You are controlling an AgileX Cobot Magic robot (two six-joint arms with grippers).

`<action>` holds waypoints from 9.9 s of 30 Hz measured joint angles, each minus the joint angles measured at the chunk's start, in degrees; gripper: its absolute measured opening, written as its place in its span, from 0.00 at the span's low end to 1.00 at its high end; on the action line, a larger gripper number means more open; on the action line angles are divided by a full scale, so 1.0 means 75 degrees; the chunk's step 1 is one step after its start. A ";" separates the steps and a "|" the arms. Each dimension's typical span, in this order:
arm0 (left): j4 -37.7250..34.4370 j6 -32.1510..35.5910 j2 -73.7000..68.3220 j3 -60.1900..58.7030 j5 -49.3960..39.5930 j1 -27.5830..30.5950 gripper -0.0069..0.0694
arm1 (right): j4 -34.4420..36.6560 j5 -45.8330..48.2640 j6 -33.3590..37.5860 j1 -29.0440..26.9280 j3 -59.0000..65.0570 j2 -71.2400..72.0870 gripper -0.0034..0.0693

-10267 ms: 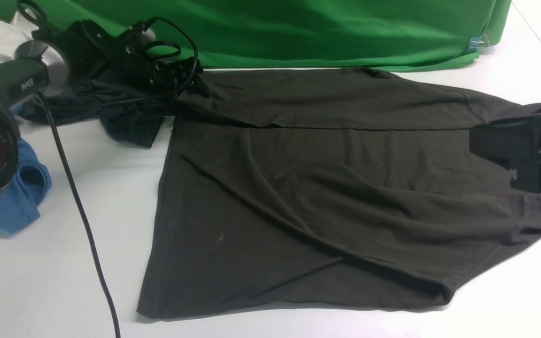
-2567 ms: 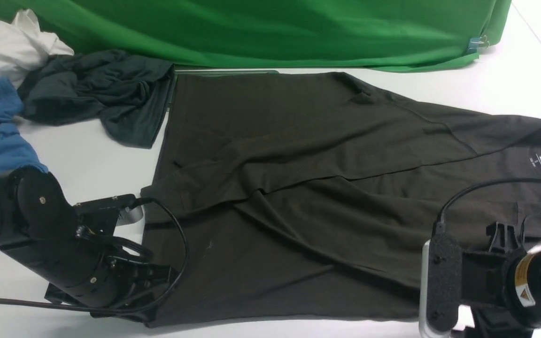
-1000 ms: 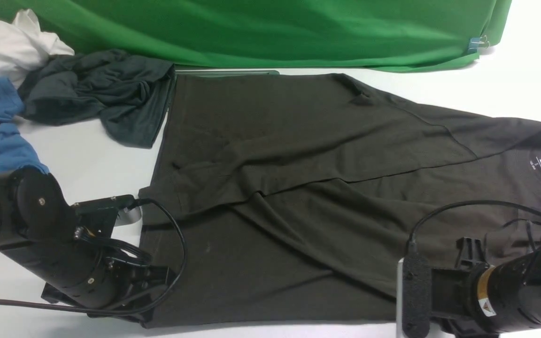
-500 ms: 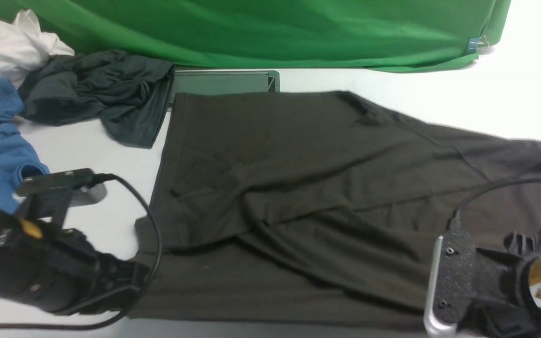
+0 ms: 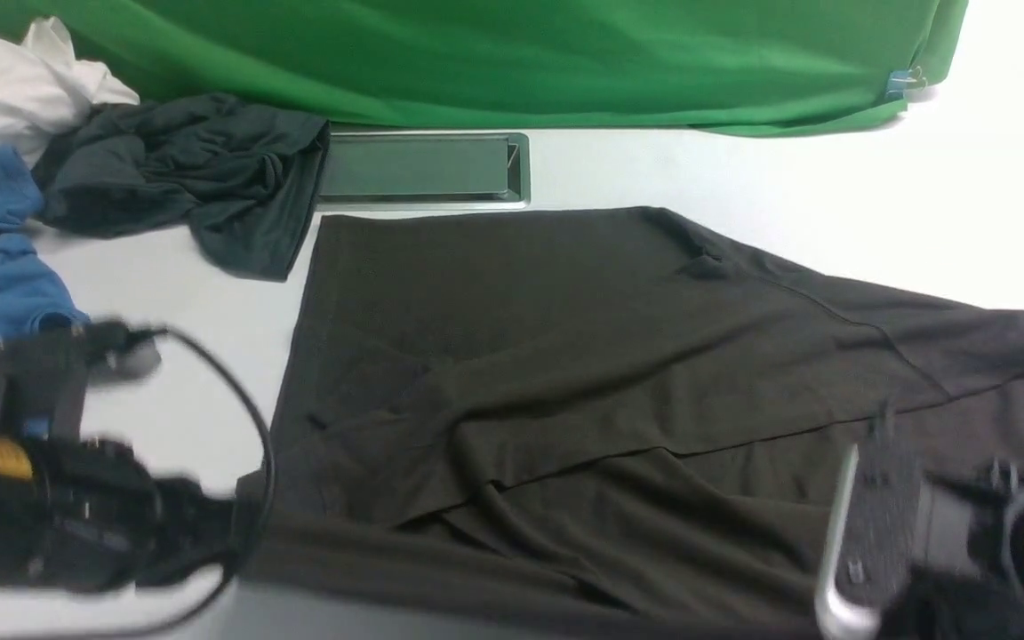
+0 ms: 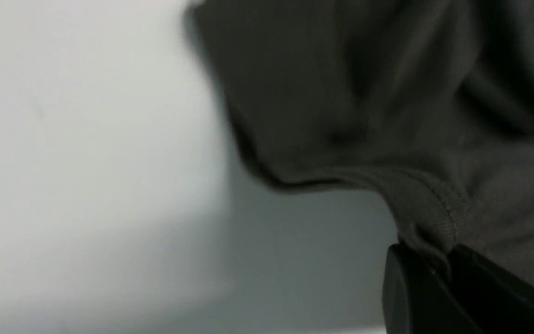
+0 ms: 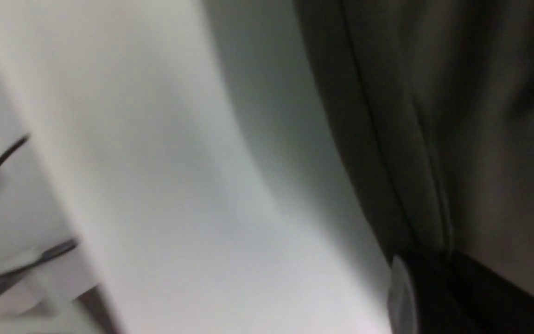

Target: Fold a long-sleeved shirt on a white desktop.

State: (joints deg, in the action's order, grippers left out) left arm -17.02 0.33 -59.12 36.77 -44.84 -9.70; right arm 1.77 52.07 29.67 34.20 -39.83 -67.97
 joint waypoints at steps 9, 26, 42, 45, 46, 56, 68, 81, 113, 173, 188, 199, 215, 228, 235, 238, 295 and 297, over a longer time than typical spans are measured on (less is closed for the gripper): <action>0.0705 -0.0043 -0.2261 0.2553 0.0541 0.0000 0.15 | -0.0336 -0.0361 0.0712 -0.1789 -0.2751 -0.1309 0.13; 0.1360 -0.0043 -0.6722 0.6780 0.1186 0.0346 0.15 | -0.0425 -0.1028 0.1351 -0.2696 -0.6555 -0.5668 0.13; 0.1121 -0.0642 -0.7897 0.6882 0.3139 0.0570 0.53 | -0.0431 -0.3125 -0.0524 -0.2758 -0.6605 -0.6711 0.74; 0.1115 -0.0169 -0.7585 0.7132 0.2463 0.0569 0.77 | -0.0431 -0.3002 -0.0830 -0.2782 -0.6605 -0.6361 0.83; 0.1133 0.0167 -0.7427 0.7313 0.2074 0.0569 0.85 | -0.0431 -0.2954 -0.0898 -0.2782 -0.6605 -0.6116 0.83; 0.1573 0.1343 -0.7086 0.8762 -0.0568 0.0569 1.00 | -0.0418 -0.1589 -0.1461 -0.2921 -0.6626 -0.4364 0.77; 0.1320 0.1316 -0.7606 0.8757 -0.2883 0.0585 1.00 | -0.0001 0.0029 -0.2022 -0.4026 -0.5279 -0.4695 0.77; 0.0884 -0.0043 -0.6835 0.6134 -0.2104 0.0771 0.99 | 0.1409 -0.1636 -0.2043 -0.4417 -0.2318 -0.2115 0.77; -0.1766 0.2071 -0.7614 0.5180 -0.0569 0.1926 0.24 | 0.1558 -0.1778 -0.1987 -0.3241 -0.2253 -0.1308 0.77; -0.1542 0.2091 -0.9172 1.0213 0.1269 -0.5296 0.94 | 0.1914 -0.0745 -0.2222 -0.3241 -0.3491 0.1251 0.19; -0.1264 0.2515 -0.8095 0.9454 -0.1937 -0.2230 0.72 | 0.2074 -0.0164 -0.0767 -0.3241 -0.3465 0.0727 0.44; -0.2873 0.3500 -0.8623 0.6827 -0.0164 -0.2375 0.11 | 0.2643 -0.2178 0.1102 -0.2354 -0.1749 -0.2017 0.49; -0.2692 0.3438 -0.8601 0.6789 -0.0088 -0.2412 0.11 | 0.1602 -0.3233 0.0911 -0.2102 -0.2292 -0.3951 0.61; -0.2672 0.3383 -0.8601 0.6789 -0.0045 -0.2412 0.11 | 0.1081 -0.3303 0.0603 -0.2102 -0.2292 -0.4031 0.13; -0.2664 0.3383 -0.8601 0.6789 -0.0039 -0.2412 0.11 | 0.1036 -0.3178 0.0572 -0.2303 -0.2486 -0.3898 0.10; -0.2664 0.3383 -0.8601 0.6789 -0.0039 -0.2412 0.11 | 0.1002 -0.3069 0.0572 -0.2791 -0.2825 -0.3838 0.10; -0.2538 0.1916 -0.6418 0.2885 0.0673 0.0069 0.12 | 0.2651 -0.3270 -0.1163 -0.2940 -0.1950 -0.3011 0.39; -0.2751 0.2327 -0.6372 0.2821 0.0638 0.0479 0.12 | 0.2696 -0.3379 -0.1186 -0.2940 -0.1950 -0.3011 0.39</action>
State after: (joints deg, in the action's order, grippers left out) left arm -37.65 17.77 -106.92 57.93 -40.06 -6.11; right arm 21.99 26.73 20.78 12.15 -54.45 -90.56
